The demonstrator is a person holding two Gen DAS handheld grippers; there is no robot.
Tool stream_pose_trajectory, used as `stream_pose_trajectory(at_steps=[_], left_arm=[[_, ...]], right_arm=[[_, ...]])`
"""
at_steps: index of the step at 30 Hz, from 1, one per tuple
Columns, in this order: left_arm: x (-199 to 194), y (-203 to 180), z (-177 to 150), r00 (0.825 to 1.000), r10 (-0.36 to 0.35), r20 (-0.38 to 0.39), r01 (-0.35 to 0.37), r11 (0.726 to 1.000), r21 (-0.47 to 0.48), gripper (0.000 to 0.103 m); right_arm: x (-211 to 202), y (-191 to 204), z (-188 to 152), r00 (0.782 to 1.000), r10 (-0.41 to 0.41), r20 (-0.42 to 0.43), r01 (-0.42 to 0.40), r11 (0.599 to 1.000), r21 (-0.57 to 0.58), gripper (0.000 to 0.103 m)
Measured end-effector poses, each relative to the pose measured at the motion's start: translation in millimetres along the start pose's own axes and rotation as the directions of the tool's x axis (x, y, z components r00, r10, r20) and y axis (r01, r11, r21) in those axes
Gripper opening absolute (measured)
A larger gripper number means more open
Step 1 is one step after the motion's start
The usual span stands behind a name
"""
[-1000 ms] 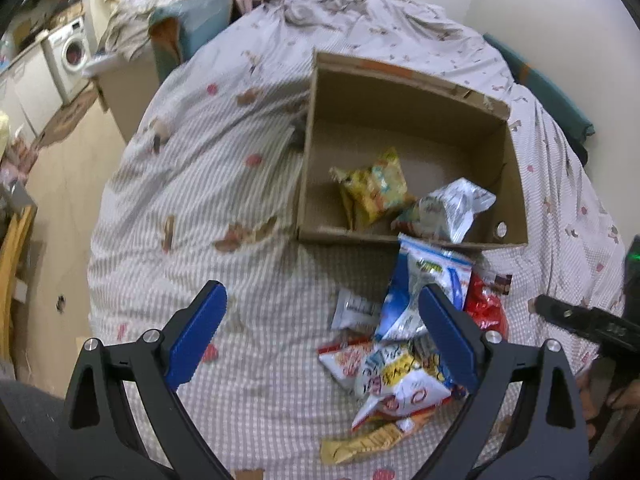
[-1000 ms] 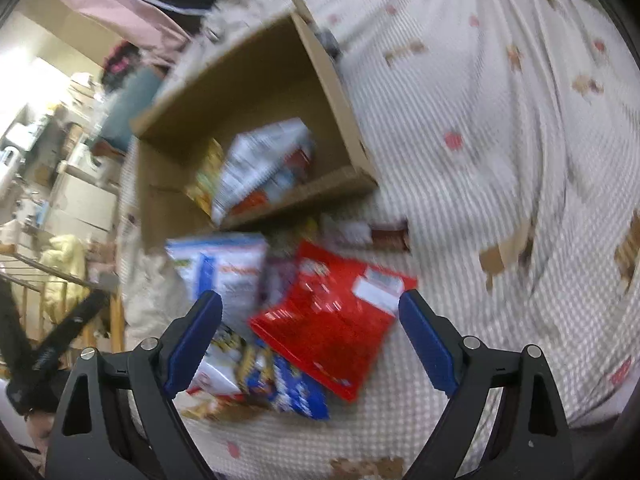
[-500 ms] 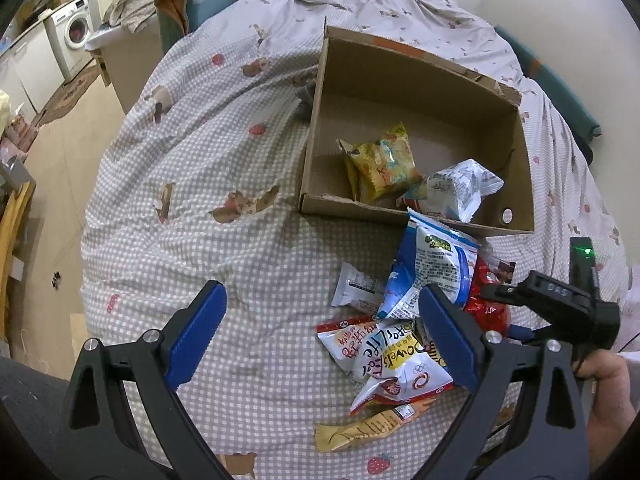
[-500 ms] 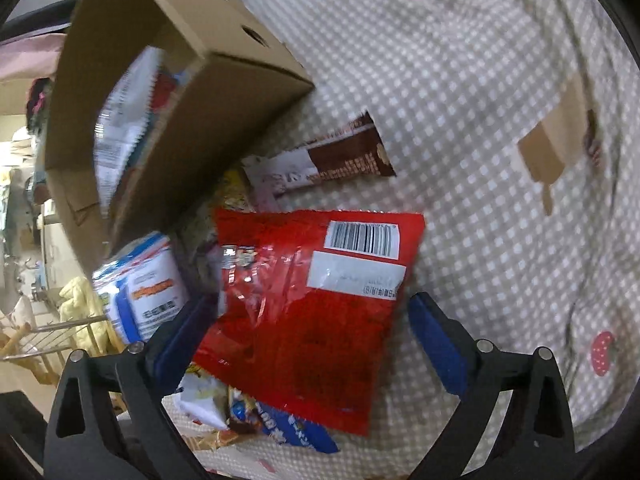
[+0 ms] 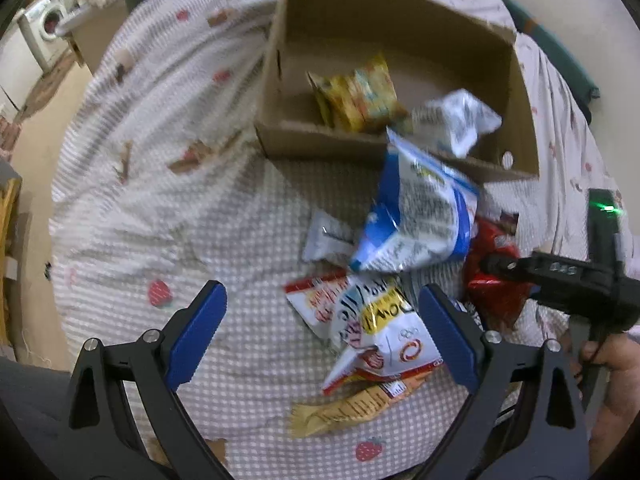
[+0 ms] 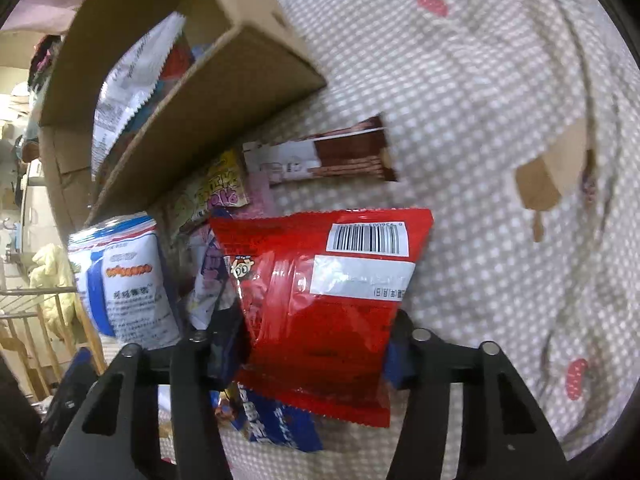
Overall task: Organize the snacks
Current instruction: 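Grasp the red bag with the right tool while the left tool reaches the pile, then grasp the white Powell's bag with the left tool while the right tool lifts the red bag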
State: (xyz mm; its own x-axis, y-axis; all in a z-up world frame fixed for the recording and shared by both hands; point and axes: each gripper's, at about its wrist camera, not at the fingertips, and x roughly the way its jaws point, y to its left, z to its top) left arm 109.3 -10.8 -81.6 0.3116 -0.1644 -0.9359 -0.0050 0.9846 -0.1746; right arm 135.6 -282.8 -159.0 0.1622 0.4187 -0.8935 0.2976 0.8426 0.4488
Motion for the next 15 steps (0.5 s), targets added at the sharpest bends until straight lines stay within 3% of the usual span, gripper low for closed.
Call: stream_pose_trajectory(at_steps=[3,8,15], left_arm=[[17.7,-0.1,-3.2,0.997,-0.036,-0.07,0.034,0.999,-0.036,0.095],[34.8,-3.2,-4.0,0.991,-0.069,-0.118,0.062,0.996,-0.062,0.095],[59.0,-0.2,-8.6,0.964,-0.156,-0.214,0.129,0.982,-0.135,0.083]], right_arm=[[-15.9,-0.3,-6.8,0.999,0.015,0.039,-0.013,0.999,-0.03,0.051],[-43.1,-6.6,-19.4,0.992,0.084,0.097,-0.078,0.995,-0.062,0.051],[-64.9,-16.8,-22.1,0.983,0.138,0.123,-0.127,0.987,-0.095,0.051]])
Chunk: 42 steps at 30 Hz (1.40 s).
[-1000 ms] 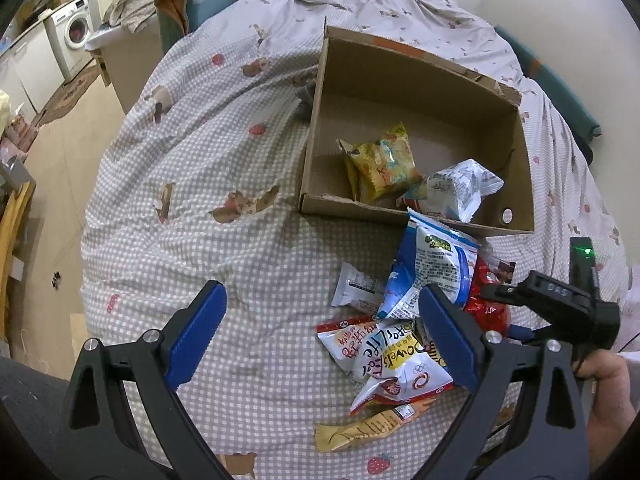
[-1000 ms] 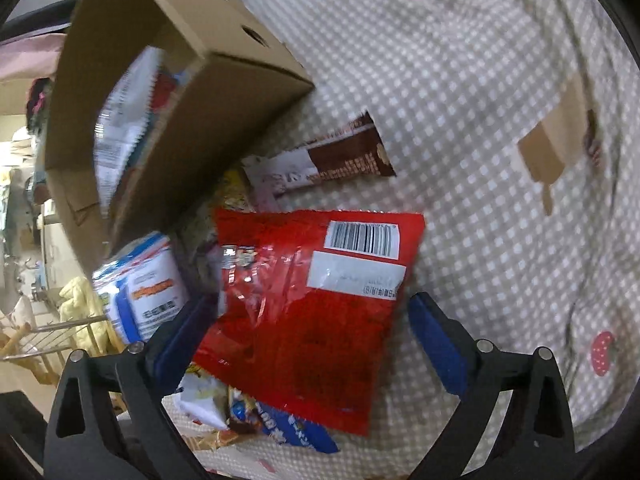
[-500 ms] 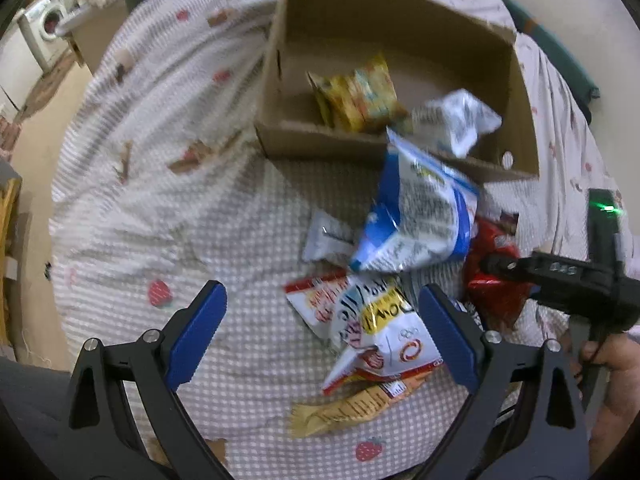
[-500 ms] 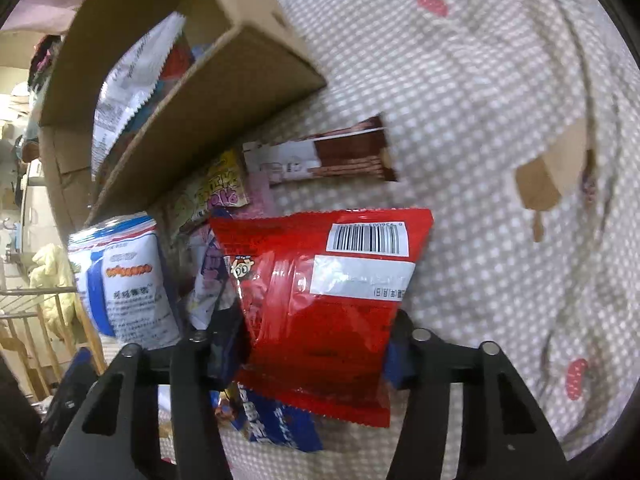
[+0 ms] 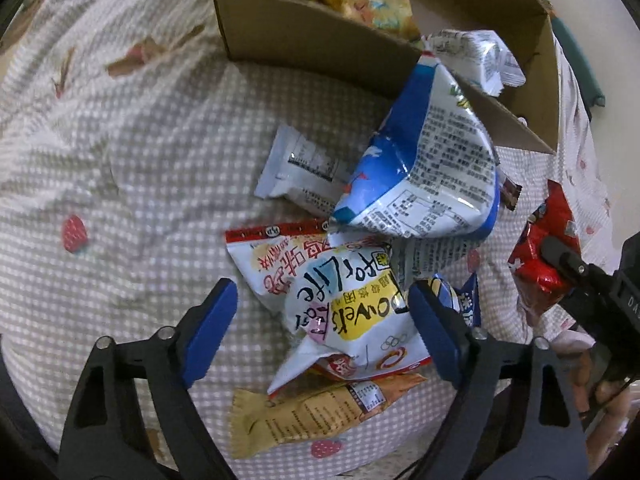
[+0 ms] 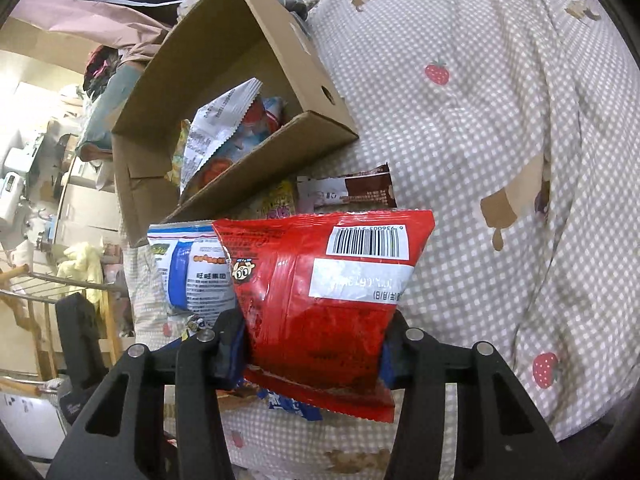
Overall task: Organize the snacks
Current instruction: 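Grasp the white Powell's bag with the left tool while the right tool lifts the red bag, then carry both bags over the box and open both tools to drop them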
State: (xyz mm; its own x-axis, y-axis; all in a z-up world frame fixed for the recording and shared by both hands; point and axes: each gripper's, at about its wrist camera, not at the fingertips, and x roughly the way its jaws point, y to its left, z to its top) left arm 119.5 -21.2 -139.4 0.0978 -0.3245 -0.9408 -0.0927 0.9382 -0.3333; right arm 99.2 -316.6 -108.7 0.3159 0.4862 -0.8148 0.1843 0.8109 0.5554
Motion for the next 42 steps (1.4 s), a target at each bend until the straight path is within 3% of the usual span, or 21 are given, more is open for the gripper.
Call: stream_pose_trajectory(at_steps=[3,4,7,9,14,19,26,35,39,42], left_arm=[[15.5,2.1,-3.8,0.996,-0.033,-0.08,0.031,0.999,-0.021,0.083],[20.5,3.6,-5.8,0.993,-0.044,-0.108,0.04,0.999,-0.036,0.07],[15.9,6.6,-7.1,0.996,-0.029,-0.081,0.025,0.999,-0.046,0.048],[9.6,5.6,-6.9,0.997,-0.028,-0.074,0.026,0.999,-0.028,0.042],[-14.7,15.0,-12.2,0.999,0.03,-0.02,-0.031,0.999,-0.025,0.04],[-46.7,25.7,-19.7,0.994,0.064,0.09,-0.061,0.997,-0.039,0.04],[-91.5,16.1,-27.1,0.966,0.109,0.235,-0.103,0.994,-0.036,0.04],[-143.4,2.1,4.2,0.906,0.126,0.403,-0.162,0.985,0.057,0.04],[-158.4,-12.7,24.3,0.876,0.125,0.466,-0.19,0.977,0.096,0.04],[-163.2,-22.5,41.5,0.863,0.115,0.492,-0.197,0.973,0.118,0.04]], right_arm=[[-1.1,8.9,-13.2,1.0,0.002,-0.008,-0.002,1.0,-0.002,0.051],[-0.1,11.1,-12.4,1.0,0.0,-0.009,0.0,1.0,-0.007,0.051],[11.1,18.1,-2.7,1.0,-0.003,-0.013,0.003,1.0,-0.015,0.051],[13.2,19.2,-0.7,1.0,-0.001,-0.015,0.001,1.0,-0.018,0.051],[11.6,24.7,-2.7,1.0,0.012,-0.011,-0.013,1.0,-0.024,0.051],[2.9,29.2,-5.4,0.999,0.034,0.005,-0.033,0.998,-0.048,0.051],[-15.0,47.2,-8.3,0.996,0.072,0.057,-0.064,0.989,-0.137,0.051],[-47.3,76.0,-3.7,0.978,0.112,0.179,-0.063,0.964,-0.259,0.051],[-57.4,91.3,8.6,0.967,0.122,0.226,-0.05,0.953,-0.298,0.051],[-58.6,98.8,25.8,0.96,0.135,0.246,-0.058,0.953,-0.298,0.051]])
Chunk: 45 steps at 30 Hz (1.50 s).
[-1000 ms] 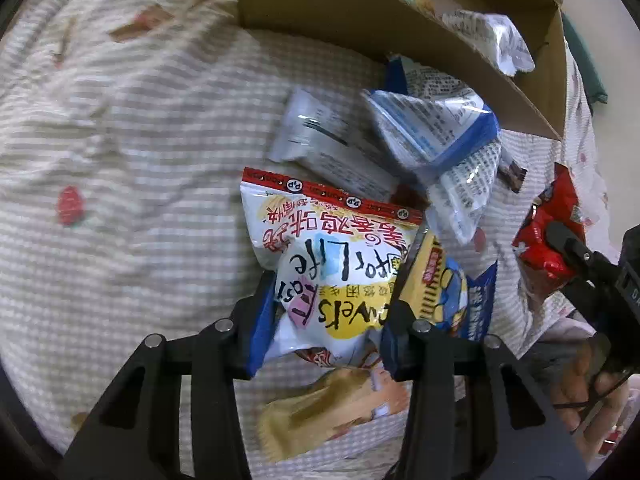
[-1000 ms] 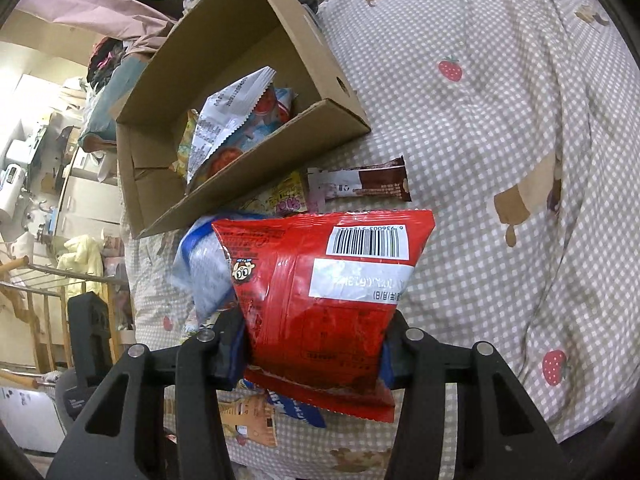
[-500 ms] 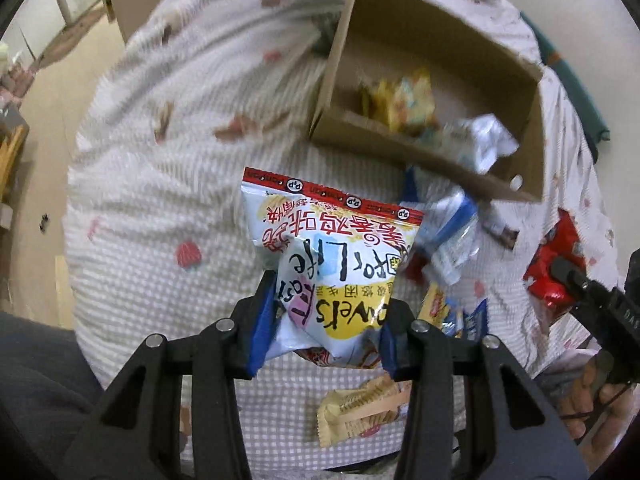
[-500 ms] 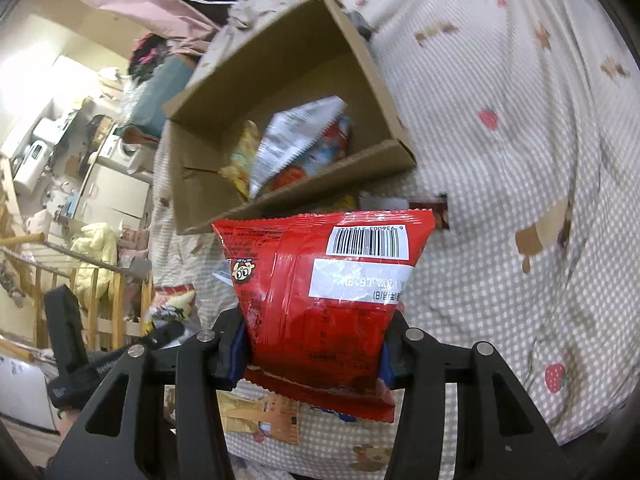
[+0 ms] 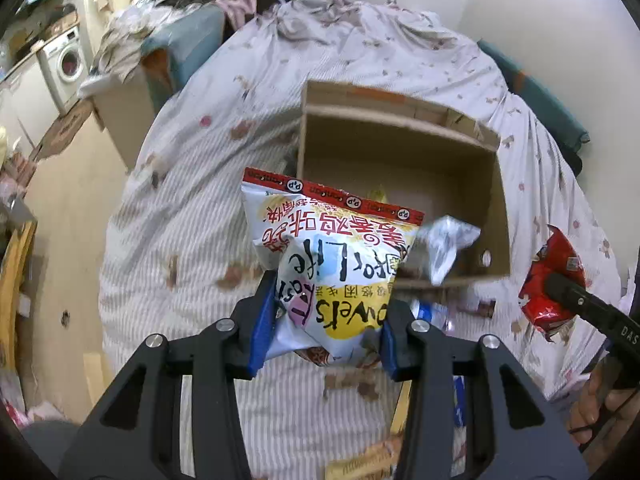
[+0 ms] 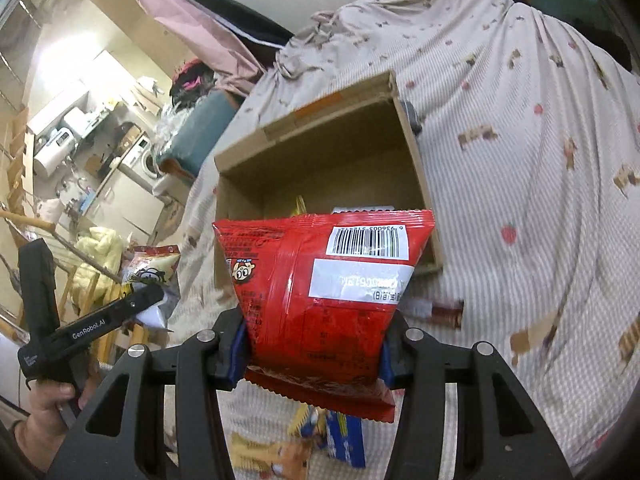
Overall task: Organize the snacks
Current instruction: 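Carry both bags over the box and open both tools to drop them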
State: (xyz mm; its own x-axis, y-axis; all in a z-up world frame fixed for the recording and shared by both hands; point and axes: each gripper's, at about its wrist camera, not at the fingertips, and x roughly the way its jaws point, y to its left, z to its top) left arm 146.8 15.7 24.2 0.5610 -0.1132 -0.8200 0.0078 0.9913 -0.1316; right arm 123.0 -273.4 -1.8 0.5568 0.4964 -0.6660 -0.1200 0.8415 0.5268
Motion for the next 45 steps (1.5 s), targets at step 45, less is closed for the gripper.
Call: stream_pose_trajectory(at_steps=[45], left_arm=[[128.0,-33.8,46.5,0.998,-0.032,-0.052,0.037,0.995,0.097,0.043]], right_arm=[[129.5,-14.9,84.1,0.998,-0.031,-0.054,0.027,0.997,-0.074,0.08]])
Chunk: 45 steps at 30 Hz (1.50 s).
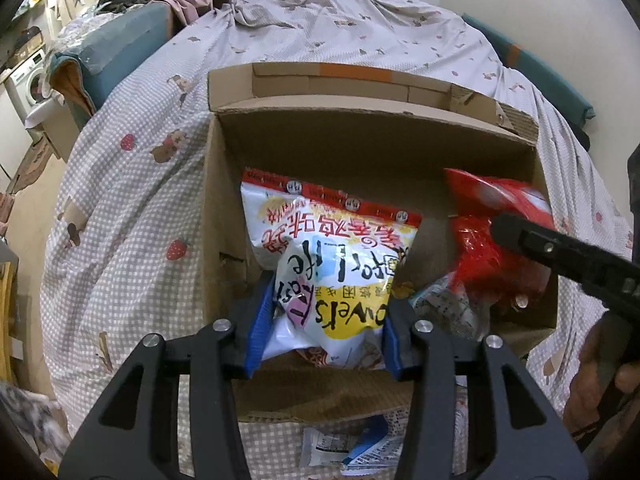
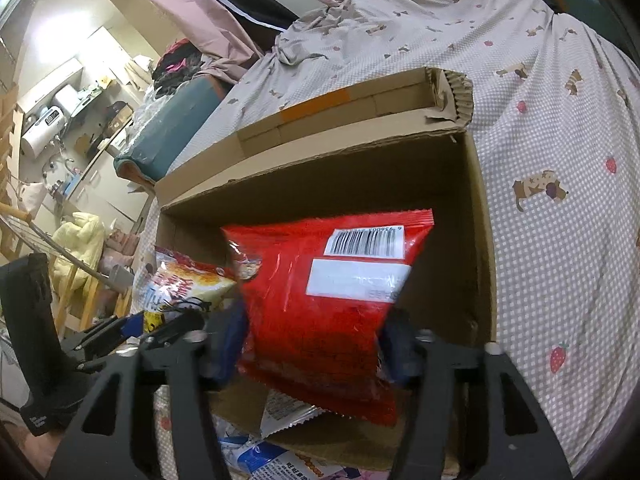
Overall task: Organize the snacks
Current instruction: 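Carry both bags over the box and open both tools to drop them, then grasp the brown snack bar with the left tool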
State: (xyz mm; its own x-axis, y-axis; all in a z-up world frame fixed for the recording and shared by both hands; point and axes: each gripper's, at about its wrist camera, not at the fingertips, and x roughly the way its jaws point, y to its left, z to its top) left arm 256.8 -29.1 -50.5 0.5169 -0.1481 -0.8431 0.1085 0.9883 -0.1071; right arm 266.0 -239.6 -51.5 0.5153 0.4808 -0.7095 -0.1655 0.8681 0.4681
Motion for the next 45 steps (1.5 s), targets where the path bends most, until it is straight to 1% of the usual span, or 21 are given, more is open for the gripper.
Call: stream_pose_trajectory(at_steps=[2,3,4,5,6,7,8,15,20,23,26,29,32,37,42,45], left_arm=[[1.1,-2.4,-0.7,1.0,-0.002,-0.009,0.003,1.0,0.015,0.045],[0.9,-3.4,-1.0,1.0,-0.002,-0.011,0.002,1.0,0.02,0.05],[-0.1,-3.7,-1.0,1.0,-0.003,-0.008,0.003,1.0,0.02,0.059],[-1.8,-3.9,-0.9,1.0,-0.005,-0.001,0.006,1.0,0.017,0.064],[-4.2,-3.9,-0.8,1.0,-0.005,0.011,0.005,1.0,0.014,0.073],[-5.7,-3.8,-0.4,1.0,-0.001,0.019,0.001,1.0,0.013,0.079],[-7.0,-3.8,-0.1,1.0,0.004,0.025,-0.004,1.0,0.014,0.081],[-8.5,-3.8,0.8,1.0,0.014,0.027,-0.014,1.0,0.017,0.081],[-9.4,-1.8,-0.1,1.0,0.017,0.023,-0.017,1.0,0.014,0.081],[-12.7,2.0,-2.9,1.0,0.013,0.021,-0.013,1.0,-0.001,0.081],[-18.7,4.4,-5.7,1.0,0.007,0.023,-0.007,1.0,-0.019,0.081],[-27.4,4.6,-9.3,0.999,0.012,0.035,-0.012,1.0,-0.02,0.081],[-41.7,6.4,-13.9,0.998,0.001,0.056,0.0,1.0,-0.026,0.081],[-63.3,11.9,-26.5,0.997,0.025,0.067,-0.023,0.999,-0.036,0.081],[-74.3,25.1,-48.0,1.0,0.001,0.025,0.002,0.995,-0.101,0.081],[-82.7,28.6,-62.4,1.0,0.01,0.011,-0.009,0.993,-0.114,0.081]], right_arm=[[-2.2,-1.2,0.5,1.0,0.007,0.017,-0.007,1.0,0.015,0.091],[-4.0,-1.9,0.7,1.0,0.007,0.027,-0.007,1.0,0.02,0.091],[-5.9,-3.0,1.8,0.999,0.005,0.033,-0.006,1.0,0.025,0.092],[-6.5,-4.1,2.9,0.999,0.01,0.035,-0.011,1.0,0.028,0.091],[-7.5,-5.8,3.4,0.999,0.017,0.036,-0.018,0.999,0.035,0.091],[-7.9,-8.1,3.5,0.999,0.02,0.036,-0.022,0.999,0.047,0.091],[-7.9,-10.1,3.3,0.999,0.022,0.035,-0.024,0.998,0.057,0.092],[-8.7,-17.4,3.5,0.999,0.024,0.029,-0.026,0.995,0.093,0.091],[-11.7,-14.4,4.8,0.999,0.022,0.031,-0.025,0.996,0.081,0.092],[-20.1,-13.6,2.1,0.999,0.027,0.036,-0.03,0.996,0.087,0.092],[-29.4,-12.6,-1.7,0.999,0.032,0.042,-0.036,0.995,0.097,0.091],[-37.6,-11.5,-5.7,0.999,0.026,0.048,-0.031,0.994,0.102,0.092],[-46.0,-7.9,-9.6,0.998,0.024,0.057,-0.03,0.994,0.105,0.092],[-64.8,4.5,-20.3,0.997,0.037,0.066,-0.042,0.996,0.075,0.091],[-78.0,8.9,-45.3,0.998,0.052,0.041,-0.055,0.995,0.083,0.091],[-87.7,12.3,-56.7,0.998,0.048,0.041,-0.051,0.996,0.075,0.092]])
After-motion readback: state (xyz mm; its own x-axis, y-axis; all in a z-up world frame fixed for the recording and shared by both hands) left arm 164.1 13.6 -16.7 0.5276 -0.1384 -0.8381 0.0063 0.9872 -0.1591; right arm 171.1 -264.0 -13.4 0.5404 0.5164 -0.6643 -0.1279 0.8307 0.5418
